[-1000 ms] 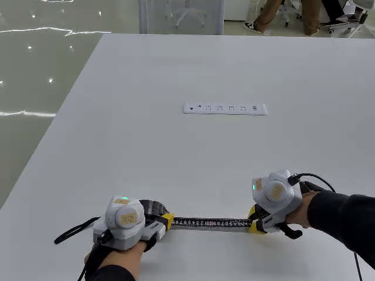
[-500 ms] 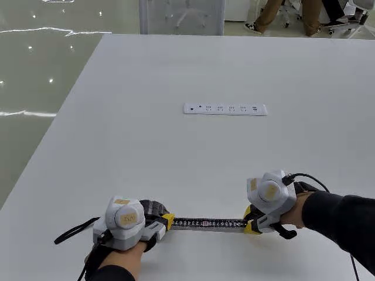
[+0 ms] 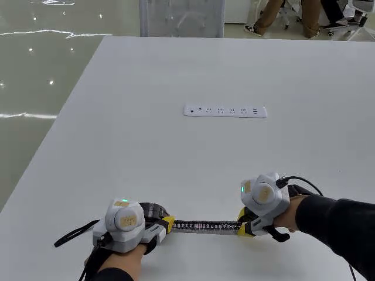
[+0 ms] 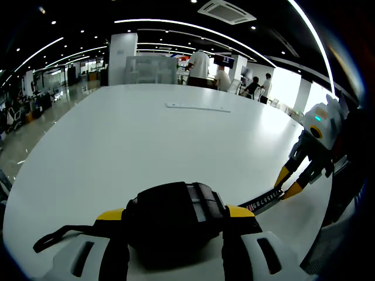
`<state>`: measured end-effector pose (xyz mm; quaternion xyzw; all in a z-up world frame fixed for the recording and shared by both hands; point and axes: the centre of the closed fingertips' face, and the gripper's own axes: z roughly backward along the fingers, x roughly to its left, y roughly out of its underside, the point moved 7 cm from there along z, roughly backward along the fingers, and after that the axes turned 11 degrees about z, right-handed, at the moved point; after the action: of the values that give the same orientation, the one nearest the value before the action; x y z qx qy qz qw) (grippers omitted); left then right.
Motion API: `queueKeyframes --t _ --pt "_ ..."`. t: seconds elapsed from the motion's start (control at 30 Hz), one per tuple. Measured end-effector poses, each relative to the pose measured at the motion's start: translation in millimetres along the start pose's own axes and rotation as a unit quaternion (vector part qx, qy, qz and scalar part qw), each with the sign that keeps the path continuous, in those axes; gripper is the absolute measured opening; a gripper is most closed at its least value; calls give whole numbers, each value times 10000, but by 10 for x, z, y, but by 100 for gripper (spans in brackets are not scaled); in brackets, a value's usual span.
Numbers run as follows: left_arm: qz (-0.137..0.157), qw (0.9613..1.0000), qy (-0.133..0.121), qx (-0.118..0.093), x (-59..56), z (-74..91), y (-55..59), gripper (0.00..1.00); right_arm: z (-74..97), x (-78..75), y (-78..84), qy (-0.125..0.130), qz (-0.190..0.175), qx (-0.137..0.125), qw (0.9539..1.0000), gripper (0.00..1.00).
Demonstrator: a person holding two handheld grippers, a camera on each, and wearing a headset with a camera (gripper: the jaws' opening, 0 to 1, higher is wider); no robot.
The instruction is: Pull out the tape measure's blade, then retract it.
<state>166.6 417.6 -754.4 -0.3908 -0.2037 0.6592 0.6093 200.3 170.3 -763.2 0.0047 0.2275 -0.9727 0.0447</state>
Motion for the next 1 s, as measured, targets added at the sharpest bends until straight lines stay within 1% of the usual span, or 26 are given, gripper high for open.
queueKeyframes --t 0.23,0.33,0.7,1.0 --pt "9 10000 4 -1 1 -1 -1 60 -28 -10 -36 25 33 -16 10000 12" --pt "10 10000 6 -3 0 2 -2 60 -35 -16 -63 20 -72 -88 9999 12" --pt "18 10000 16 -3 3 1 -2 60 -101 -35 -155 29 -129 -195 9997 12" --pt "19 10000 19 -7 2 1 -2 60 -136 -51 -219 59 -73 -232 9997 12"
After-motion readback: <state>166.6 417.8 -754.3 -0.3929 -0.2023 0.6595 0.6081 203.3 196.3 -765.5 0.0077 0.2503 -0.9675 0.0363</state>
